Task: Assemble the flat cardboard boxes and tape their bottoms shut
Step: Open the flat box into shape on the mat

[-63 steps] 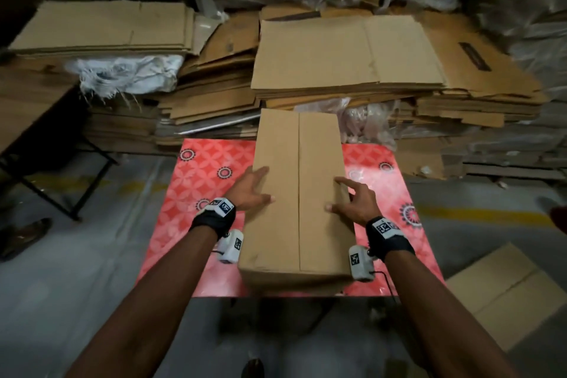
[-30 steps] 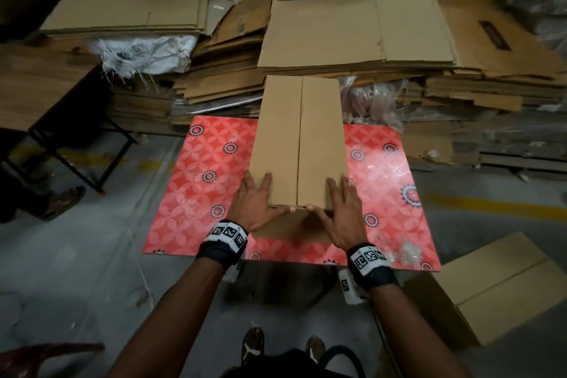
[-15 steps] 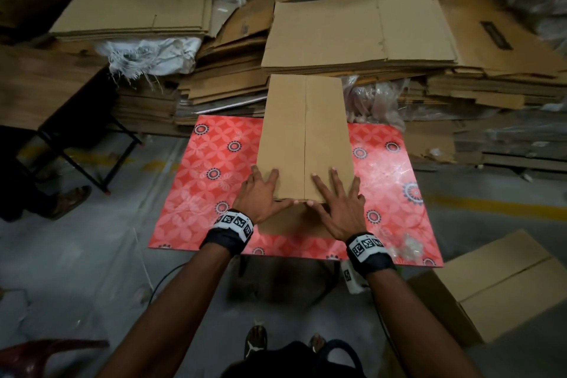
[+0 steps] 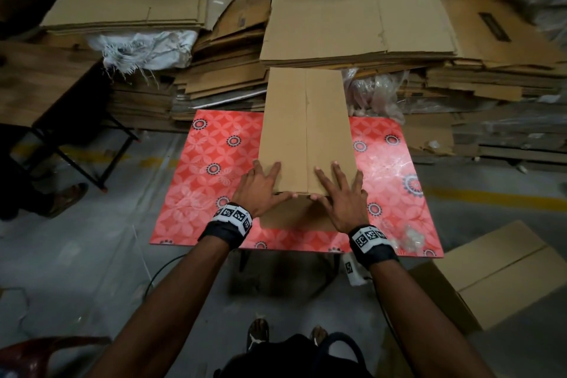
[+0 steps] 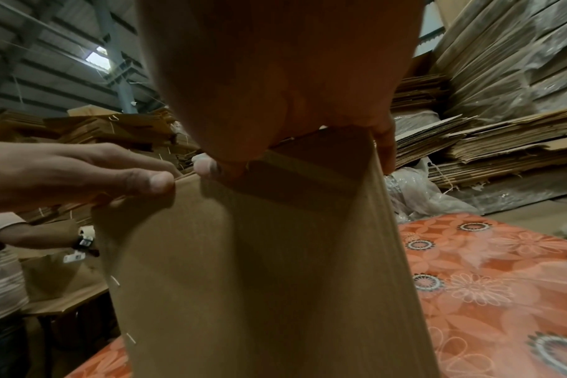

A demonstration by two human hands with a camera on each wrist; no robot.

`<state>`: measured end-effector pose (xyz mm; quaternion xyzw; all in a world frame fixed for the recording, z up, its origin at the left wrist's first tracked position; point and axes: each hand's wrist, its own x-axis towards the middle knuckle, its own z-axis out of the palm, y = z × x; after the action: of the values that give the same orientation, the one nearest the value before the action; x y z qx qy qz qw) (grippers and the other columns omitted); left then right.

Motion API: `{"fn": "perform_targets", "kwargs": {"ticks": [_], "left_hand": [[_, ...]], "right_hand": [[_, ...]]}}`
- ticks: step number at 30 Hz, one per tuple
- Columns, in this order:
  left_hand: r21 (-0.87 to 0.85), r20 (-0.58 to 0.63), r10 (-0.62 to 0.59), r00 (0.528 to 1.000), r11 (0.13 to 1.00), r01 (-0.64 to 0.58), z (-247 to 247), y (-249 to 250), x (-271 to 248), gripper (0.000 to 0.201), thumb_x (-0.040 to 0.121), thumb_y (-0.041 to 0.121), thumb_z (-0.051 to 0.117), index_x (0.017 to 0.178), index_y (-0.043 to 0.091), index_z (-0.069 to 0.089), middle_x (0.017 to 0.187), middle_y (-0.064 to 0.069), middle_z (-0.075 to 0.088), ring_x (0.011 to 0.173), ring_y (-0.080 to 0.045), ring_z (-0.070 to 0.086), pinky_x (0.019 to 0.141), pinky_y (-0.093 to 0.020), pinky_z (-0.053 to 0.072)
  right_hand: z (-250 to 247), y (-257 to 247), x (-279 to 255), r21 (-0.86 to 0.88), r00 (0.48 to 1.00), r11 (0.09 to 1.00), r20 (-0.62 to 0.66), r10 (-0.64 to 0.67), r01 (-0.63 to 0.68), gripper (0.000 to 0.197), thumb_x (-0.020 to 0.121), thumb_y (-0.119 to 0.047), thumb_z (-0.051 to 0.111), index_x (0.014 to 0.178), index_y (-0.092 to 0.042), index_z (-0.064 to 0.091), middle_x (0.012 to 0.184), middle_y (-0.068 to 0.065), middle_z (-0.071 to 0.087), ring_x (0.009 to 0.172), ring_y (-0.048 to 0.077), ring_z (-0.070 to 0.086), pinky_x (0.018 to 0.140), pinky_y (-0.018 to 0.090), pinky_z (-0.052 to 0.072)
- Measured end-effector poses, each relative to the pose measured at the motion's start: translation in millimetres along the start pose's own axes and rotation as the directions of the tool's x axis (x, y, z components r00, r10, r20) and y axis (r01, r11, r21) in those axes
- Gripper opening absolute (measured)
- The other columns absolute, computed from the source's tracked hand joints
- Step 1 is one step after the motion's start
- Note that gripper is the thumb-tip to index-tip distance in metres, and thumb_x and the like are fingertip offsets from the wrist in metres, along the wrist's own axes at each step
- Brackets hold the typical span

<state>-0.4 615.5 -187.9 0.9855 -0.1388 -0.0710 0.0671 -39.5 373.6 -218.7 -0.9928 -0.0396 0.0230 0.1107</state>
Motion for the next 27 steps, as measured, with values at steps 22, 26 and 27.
{"fn": "perform_targets", "kwargs": {"ticks": [22,26,27], "left_hand": [[-0.334,-0.756,-0.206,0.622,0.938,-0.096,-27,-23,-26,0.053,0.088,0.010,0.061,0.140,0.016,0.053,0.144,-0.015,0.040,0.137,-0.032,0.038,0.109,-0.050,0.044],[-0.104,-0.675,-0.230,0.701,0.970,0.218,-14,-52,-39,0.054,0.080,0.012,0.056,0.134,0.017,0.057,0.148,-0.021,0.039,0.147,-0.047,0.023,0.120,-0.067,0.010],[-0.075,-0.614,-0.221,0.758,0.972,0.223,-8,-55,-41,0.052,0.080,0.014,0.056,0.132,0.017,0.059,0.147,-0.020,0.042,0.148,-0.046,0.022,0.118,-0.072,0.007]], "right_hand": [[-5,-6,0,0.029,0.998,0.999,0.050,0.033,-0.034,0.058,0.099,-0.073,0.027,0.152,-0.065,0.004,0.171,-0.007,-0.004,0.147,0.059,0.001,0.107,0.080,0.027],[-7,-18,0,0.005,0.996,0.999,0.079,0.045,-0.045,0.052,0.102,-0.070,0.023,0.146,-0.074,-0.005,0.171,-0.003,-0.011,0.143,0.068,0.000,0.106,0.087,0.005],[-7,-18,0,0.009,0.996,0.999,0.082,0.046,-0.047,0.052,0.101,-0.070,0.022,0.145,-0.074,-0.006,0.171,-0.003,-0.012,0.143,0.069,-0.001,0.105,0.088,0.002]]}}
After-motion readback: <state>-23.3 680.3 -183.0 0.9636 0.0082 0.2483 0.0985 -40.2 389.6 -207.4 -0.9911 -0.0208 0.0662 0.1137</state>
